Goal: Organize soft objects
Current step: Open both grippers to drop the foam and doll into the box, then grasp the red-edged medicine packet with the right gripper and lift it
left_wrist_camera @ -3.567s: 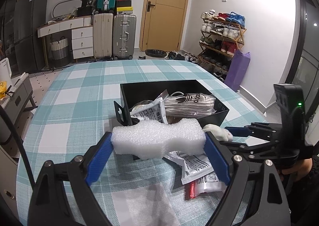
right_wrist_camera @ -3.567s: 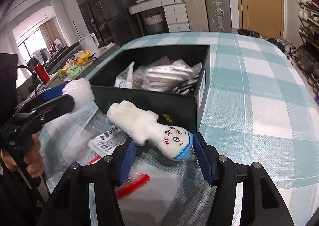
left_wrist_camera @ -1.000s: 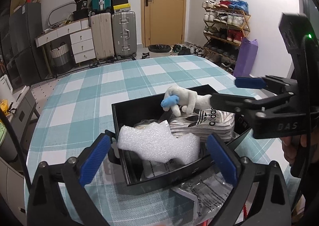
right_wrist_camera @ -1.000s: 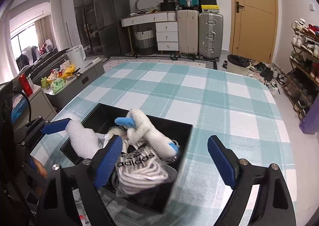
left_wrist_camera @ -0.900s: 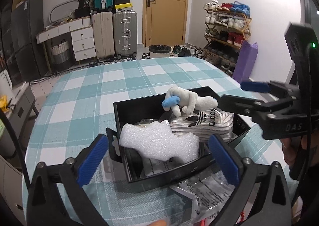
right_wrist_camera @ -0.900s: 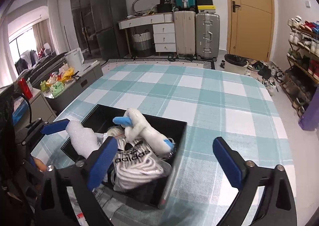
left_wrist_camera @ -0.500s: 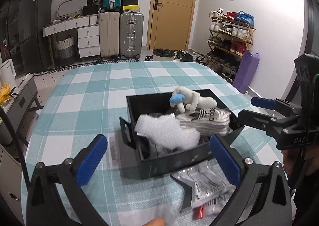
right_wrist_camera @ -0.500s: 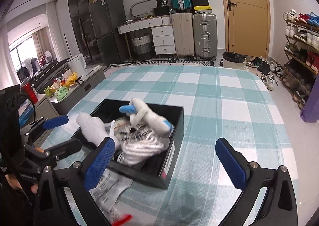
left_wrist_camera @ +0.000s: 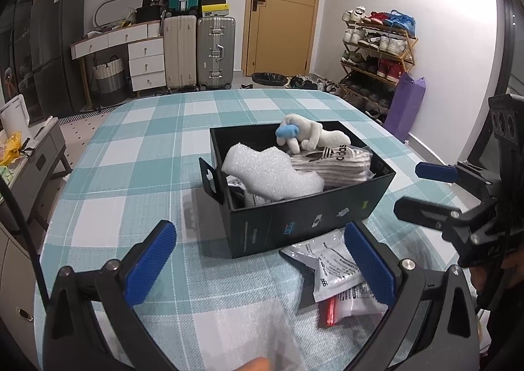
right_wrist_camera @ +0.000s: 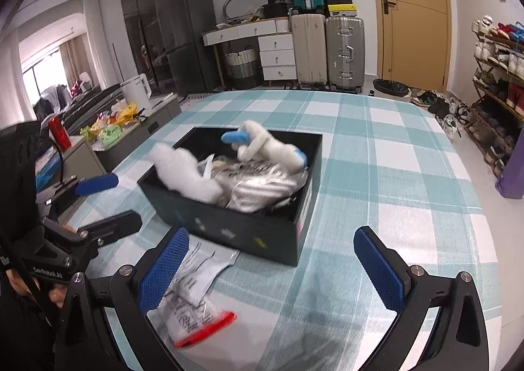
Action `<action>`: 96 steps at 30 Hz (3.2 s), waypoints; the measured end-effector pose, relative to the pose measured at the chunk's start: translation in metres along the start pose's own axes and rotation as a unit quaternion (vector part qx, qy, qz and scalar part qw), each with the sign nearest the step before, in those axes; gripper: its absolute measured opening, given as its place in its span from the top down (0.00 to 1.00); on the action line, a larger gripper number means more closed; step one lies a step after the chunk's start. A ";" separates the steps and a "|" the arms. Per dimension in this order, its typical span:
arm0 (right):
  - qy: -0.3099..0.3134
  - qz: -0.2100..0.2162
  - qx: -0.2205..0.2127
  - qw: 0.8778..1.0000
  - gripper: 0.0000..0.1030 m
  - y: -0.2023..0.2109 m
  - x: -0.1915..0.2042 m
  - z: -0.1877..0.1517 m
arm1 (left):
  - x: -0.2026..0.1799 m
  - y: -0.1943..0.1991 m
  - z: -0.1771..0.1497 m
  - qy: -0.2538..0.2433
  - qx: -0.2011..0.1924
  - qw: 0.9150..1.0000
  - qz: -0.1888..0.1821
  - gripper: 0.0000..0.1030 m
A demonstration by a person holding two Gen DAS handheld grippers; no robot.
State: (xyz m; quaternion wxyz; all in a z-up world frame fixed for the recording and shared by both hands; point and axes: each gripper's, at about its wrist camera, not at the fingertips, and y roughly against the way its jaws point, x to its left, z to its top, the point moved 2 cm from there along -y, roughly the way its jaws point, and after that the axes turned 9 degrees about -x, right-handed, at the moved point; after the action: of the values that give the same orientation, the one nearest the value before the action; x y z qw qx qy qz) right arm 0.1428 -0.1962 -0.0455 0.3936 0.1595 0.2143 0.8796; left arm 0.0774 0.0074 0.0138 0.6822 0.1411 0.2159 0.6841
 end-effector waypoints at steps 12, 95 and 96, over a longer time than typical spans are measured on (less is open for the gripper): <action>0.022 0.013 0.019 0.999 0.01 0.009 0.016 -0.021 | 0.003 0.009 -0.006 0.002 -0.001 1.000 0.004 0.00; 0.096 0.117 0.100 0.983 0.52 -0.010 0.076 -0.067 | 0.005 0.001 -0.022 0.003 0.025 1.000 0.004 0.00; 0.099 0.115 0.097 0.984 0.52 -0.006 0.075 -0.067 | 0.003 0.001 -0.021 0.002 0.025 1.000 0.003 0.00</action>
State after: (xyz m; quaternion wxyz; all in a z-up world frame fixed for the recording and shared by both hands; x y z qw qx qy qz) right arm 0.0684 -0.1519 -0.0978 0.2496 0.1327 0.3167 0.9054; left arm 0.0658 0.0086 -0.0042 0.6757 0.1572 0.2336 0.6813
